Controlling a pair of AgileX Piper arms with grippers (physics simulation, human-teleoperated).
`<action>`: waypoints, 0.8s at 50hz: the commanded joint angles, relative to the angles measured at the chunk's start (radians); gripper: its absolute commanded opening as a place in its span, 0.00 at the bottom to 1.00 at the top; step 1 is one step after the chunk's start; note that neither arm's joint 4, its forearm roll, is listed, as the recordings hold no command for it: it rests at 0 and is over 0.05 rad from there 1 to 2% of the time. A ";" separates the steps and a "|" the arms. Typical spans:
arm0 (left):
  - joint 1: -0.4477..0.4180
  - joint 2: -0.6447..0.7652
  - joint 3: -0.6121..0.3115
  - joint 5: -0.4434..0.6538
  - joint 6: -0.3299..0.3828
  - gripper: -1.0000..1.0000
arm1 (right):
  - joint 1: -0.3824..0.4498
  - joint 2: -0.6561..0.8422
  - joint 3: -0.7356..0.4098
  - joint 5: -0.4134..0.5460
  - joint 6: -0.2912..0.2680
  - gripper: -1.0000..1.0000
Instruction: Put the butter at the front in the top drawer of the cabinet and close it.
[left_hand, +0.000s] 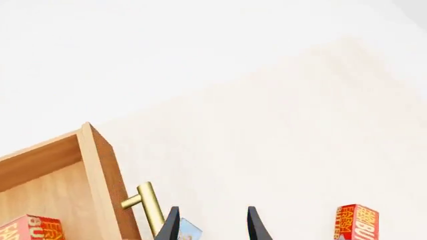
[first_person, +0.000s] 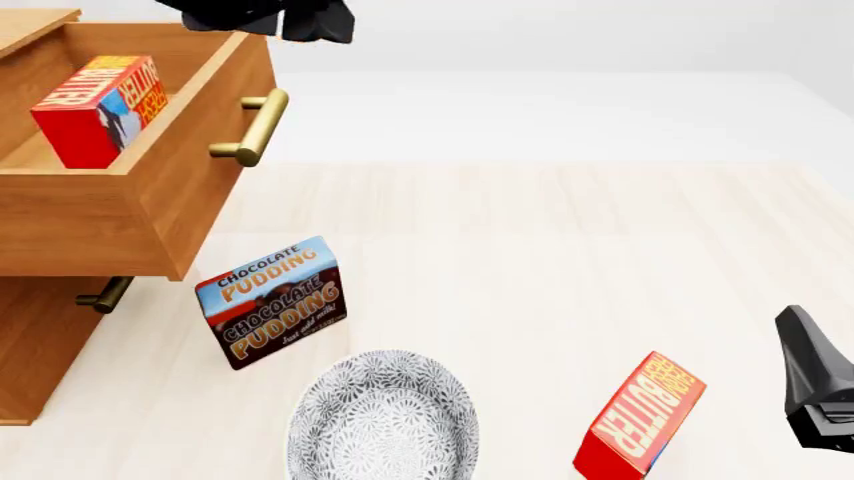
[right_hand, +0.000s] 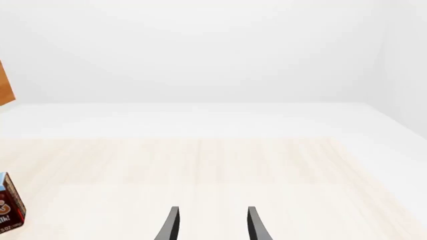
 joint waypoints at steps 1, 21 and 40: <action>-0.107 0.129 -0.041 -0.079 -0.044 1.00 | 0.000 -0.001 0.000 0.001 -0.001 1.00; -0.158 0.244 0.007 -0.240 -0.152 1.00 | 0.000 -0.002 0.000 0.002 -0.001 1.00; -0.113 0.291 0.148 -0.397 -0.227 1.00 | 0.000 -0.002 0.000 0.002 -0.001 1.00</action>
